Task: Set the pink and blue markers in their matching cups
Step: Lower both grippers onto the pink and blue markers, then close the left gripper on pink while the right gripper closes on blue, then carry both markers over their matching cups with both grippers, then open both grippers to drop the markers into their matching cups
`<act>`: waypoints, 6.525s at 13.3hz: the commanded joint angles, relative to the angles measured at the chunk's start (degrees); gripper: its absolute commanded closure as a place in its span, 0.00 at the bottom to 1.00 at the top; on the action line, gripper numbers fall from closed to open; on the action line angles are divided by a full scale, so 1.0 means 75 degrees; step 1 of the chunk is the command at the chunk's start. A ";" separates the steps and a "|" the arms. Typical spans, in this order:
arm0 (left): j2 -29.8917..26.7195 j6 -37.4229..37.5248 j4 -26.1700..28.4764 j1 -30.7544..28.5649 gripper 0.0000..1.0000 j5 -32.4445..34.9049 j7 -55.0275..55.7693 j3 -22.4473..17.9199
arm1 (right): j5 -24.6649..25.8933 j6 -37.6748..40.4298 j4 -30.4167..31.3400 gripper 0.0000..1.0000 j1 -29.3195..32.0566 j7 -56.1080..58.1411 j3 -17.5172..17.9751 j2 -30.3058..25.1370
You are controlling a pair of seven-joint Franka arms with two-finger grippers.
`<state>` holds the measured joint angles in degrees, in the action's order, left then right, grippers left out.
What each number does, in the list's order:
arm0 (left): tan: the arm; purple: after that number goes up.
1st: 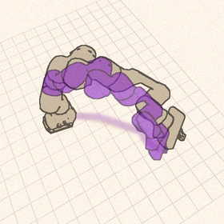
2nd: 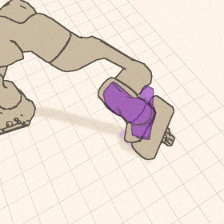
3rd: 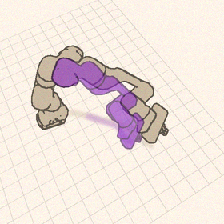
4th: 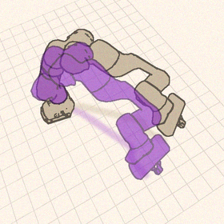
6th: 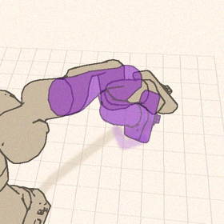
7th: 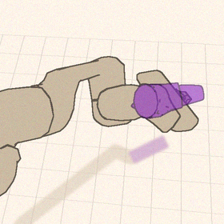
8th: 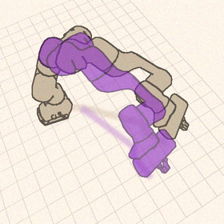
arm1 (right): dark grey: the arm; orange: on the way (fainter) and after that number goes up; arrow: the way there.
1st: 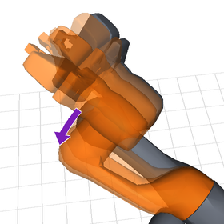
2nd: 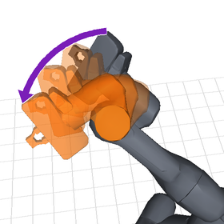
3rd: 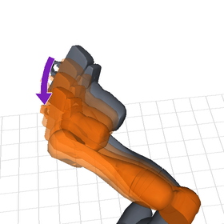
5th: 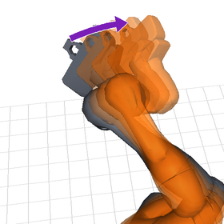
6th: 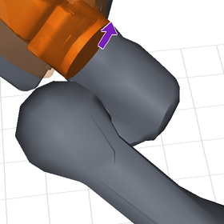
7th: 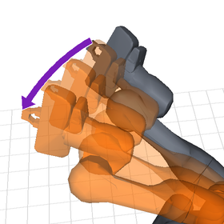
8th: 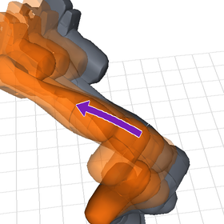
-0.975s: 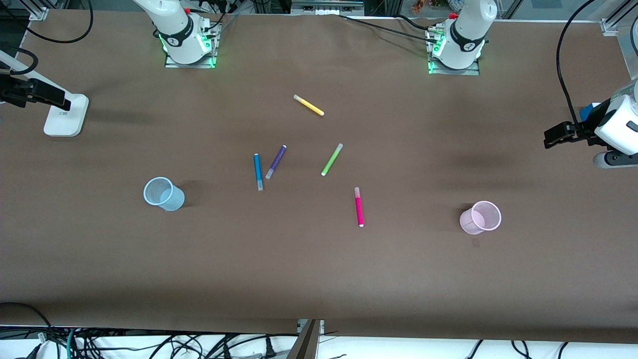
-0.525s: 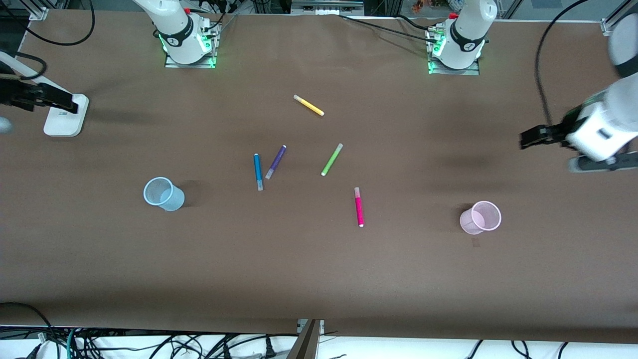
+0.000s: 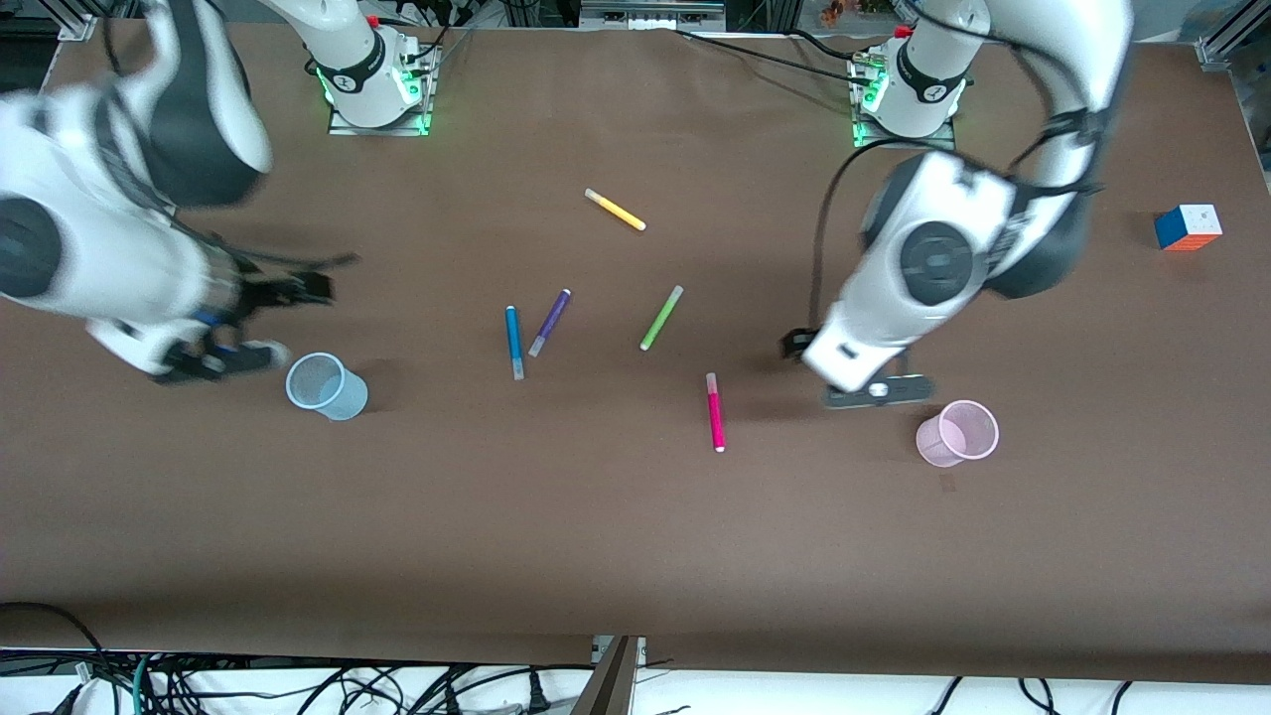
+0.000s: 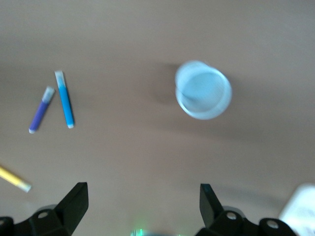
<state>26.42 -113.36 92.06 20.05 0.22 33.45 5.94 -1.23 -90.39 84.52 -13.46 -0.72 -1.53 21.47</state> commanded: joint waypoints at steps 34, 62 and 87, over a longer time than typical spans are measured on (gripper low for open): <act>0.1281 0.1387 -0.1037 -0.0293 0.00 0.1716 -0.3671 -0.0241 | -0.0129 -0.5971 0.3062 1.00 -0.2435 -0.1579 -0.0043 0.1696; 0.1094 -0.0070 -0.0597 -0.0927 1.00 0.2091 -0.6826 -0.0194 | -0.5235 -0.3477 0.2840 1.00 -0.0551 1.2418 -0.2562 -0.0179; 0.1062 0.3338 -0.2079 -0.1079 0.00 0.4606 -0.8694 -0.0369 | -0.6929 -0.1659 0.1529 0.00 0.0800 1.3512 -0.2562 0.0876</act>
<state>39.68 -89.00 76.20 12.38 41.01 -35.73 3.22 -56.42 -104.41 98.72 -7.49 110.06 -21.10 28.38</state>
